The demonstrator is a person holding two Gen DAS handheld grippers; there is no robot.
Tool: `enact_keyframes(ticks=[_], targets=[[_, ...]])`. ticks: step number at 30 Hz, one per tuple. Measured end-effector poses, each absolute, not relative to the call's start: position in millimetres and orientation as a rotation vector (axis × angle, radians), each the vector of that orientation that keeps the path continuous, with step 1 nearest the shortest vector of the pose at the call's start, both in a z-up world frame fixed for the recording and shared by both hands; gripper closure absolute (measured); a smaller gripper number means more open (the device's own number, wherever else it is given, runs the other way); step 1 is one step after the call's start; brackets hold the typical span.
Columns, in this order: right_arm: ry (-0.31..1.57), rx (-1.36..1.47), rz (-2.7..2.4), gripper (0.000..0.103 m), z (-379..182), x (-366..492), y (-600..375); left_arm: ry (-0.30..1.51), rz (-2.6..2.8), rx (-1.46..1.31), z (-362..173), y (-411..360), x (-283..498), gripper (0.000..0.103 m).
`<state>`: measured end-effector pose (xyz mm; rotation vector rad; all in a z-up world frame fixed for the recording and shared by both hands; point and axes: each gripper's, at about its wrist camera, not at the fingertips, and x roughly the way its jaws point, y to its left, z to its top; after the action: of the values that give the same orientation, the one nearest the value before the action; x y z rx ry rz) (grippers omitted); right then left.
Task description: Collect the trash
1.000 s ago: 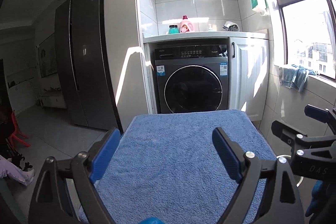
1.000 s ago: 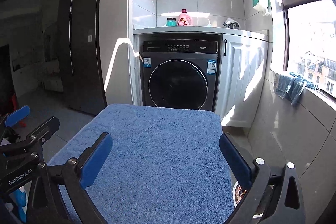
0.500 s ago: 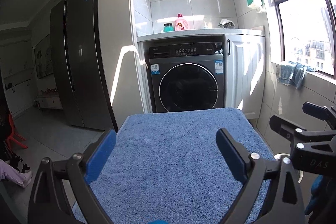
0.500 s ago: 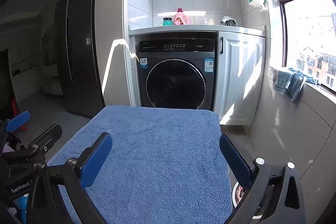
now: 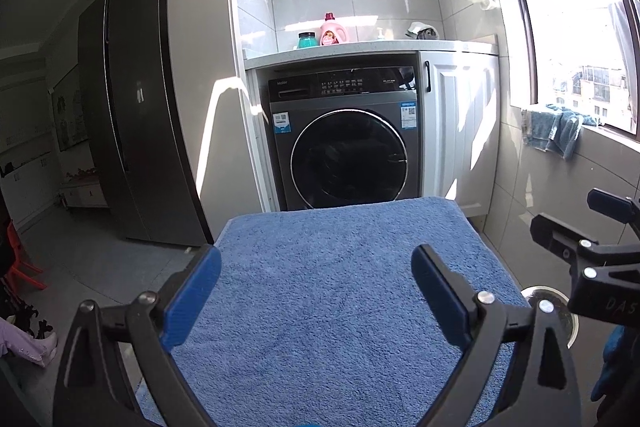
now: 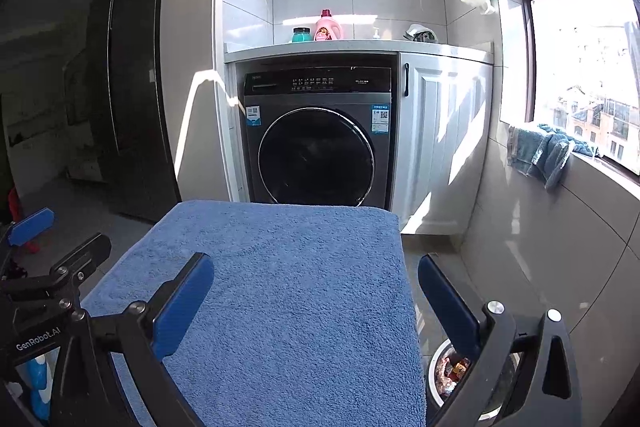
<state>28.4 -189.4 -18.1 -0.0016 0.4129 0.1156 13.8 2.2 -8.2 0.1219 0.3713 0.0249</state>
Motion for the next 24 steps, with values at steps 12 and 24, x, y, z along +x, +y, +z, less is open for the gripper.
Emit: enact_keyframes(ticks=[12, 24], targets=[[0.434, -0.024, 0.094, 0.0, -25.2, 52.2, -184.6, 0.377, 0.006, 0.124, -15.7, 3.5, 38.8, 0.007], [0.439, -0.044, 0.066, 0.0, -29.0, 62.2, -181.9, 0.397, -0.015, 0.117, -19.9, 4.1, 55.7, 0.007]])
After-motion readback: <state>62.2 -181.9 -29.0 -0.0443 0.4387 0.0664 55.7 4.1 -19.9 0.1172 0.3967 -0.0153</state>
